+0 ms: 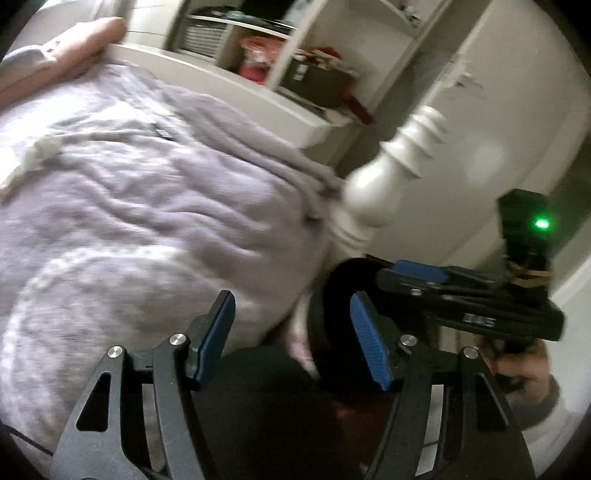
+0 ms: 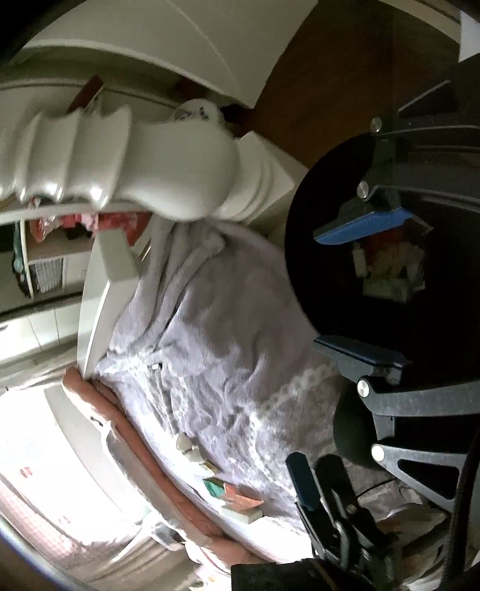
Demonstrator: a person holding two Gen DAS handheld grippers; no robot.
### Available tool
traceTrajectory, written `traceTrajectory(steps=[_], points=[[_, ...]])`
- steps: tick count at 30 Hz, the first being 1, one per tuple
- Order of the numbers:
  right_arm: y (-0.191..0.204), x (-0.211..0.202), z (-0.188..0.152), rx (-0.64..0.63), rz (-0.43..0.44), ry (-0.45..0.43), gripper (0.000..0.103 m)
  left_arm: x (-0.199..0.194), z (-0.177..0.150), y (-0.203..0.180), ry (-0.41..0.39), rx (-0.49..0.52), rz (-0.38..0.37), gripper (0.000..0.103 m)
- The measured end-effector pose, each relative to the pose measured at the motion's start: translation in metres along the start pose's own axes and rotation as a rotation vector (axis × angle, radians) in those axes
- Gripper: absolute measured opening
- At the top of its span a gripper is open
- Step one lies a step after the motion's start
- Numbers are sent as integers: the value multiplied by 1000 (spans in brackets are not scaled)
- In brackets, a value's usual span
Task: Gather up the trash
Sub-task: 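Carry the tissue pack and red bag to the black bin and release, then bring both open tools back over the bed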
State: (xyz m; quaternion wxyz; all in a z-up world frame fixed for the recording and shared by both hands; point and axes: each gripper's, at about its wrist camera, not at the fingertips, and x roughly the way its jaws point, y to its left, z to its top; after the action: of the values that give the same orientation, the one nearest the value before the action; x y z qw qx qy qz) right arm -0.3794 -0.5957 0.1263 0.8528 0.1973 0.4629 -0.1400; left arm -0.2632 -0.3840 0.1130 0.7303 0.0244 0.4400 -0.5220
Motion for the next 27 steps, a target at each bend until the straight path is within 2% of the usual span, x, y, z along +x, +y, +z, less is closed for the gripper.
traceTrajectory(steps=[2, 7, 14, 23, 27], points=[[13, 2, 4, -27, 13, -4, 49, -5, -1, 13, -15, -8, 78, 64], [41, 9, 14, -103, 6, -16, 49, -20, 0, 43, -55, -55, 181, 64], [85, 28, 33, -184, 51, -17, 49, -50, 0, 87, -113, -113, 345, 64], [173, 65, 56, -331, 146, 9, 49, -112, -11, 166, -179, -241, 549, 64], [212, 86, 66, -384, 188, 24, 49, -143, -15, 206, -211, -310, 615, 64]])
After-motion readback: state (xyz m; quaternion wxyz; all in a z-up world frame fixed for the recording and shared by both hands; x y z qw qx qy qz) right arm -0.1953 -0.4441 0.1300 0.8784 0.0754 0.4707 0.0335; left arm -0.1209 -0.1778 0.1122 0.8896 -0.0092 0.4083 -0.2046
